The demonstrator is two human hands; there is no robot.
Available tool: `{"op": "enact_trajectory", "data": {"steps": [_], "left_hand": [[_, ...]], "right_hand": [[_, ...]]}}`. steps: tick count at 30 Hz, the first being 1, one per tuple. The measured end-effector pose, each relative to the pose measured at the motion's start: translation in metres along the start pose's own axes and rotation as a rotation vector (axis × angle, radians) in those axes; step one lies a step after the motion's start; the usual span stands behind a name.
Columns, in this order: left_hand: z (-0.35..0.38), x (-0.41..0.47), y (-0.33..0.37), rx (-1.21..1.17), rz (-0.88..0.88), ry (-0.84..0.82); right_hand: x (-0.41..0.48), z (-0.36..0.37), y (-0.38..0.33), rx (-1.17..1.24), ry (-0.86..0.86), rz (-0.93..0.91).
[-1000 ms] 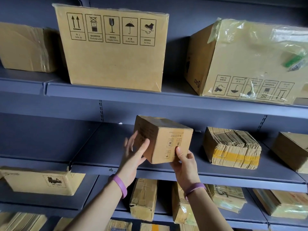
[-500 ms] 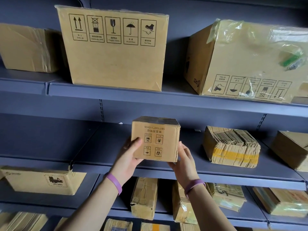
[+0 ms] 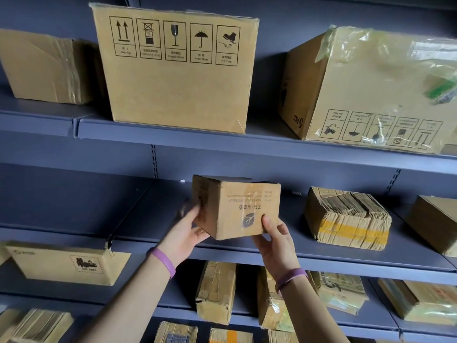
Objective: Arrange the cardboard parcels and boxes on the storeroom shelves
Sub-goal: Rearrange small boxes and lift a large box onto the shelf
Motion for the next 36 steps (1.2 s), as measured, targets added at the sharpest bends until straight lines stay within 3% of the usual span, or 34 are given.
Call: {"op": "enact_trajectory", "data": {"steps": [6,12,17,22,28,31,36], "left_hand": [[0.013,-0.006,-0.002,0.201,-0.016,0.007],[0.021,-0.005,0.012,0.379,-0.049,0.117],[0.021,-0.002,0.017,0.412,0.026,0.121],[0.017,-0.007,0.02,0.413,0.062,0.081],[0.021,-0.013,0.017,0.393,0.104,0.091],[0.017,-0.013,0.02,0.535,0.088,-0.001],[0.016,-0.015,0.029,0.539,0.049,0.069]], "right_hand": [[0.001,-0.003,0.001,-0.021,0.021,-0.051],[0.0,-0.002,0.002,-0.176,0.01,-0.077],[-0.003,0.003,0.001,-0.392,-0.015,-0.128],[-0.007,0.014,-0.005,-0.489,-0.061,-0.065],[-0.005,0.024,-0.019,-0.548,0.071,-0.1],[-0.004,0.028,-0.021,-0.589,0.111,-0.16],[-0.004,0.027,-0.019,-0.564,-0.02,-0.211]]}}
Point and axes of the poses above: each hand's wrist, its own x-axis towards the middle knuckle, its own z-axis out of the palm, y = z × x, the point moved 1 cm from there along x, towards the middle knuckle, and after that the axes turned 9 degrees about -y, right-handed, at the moved point
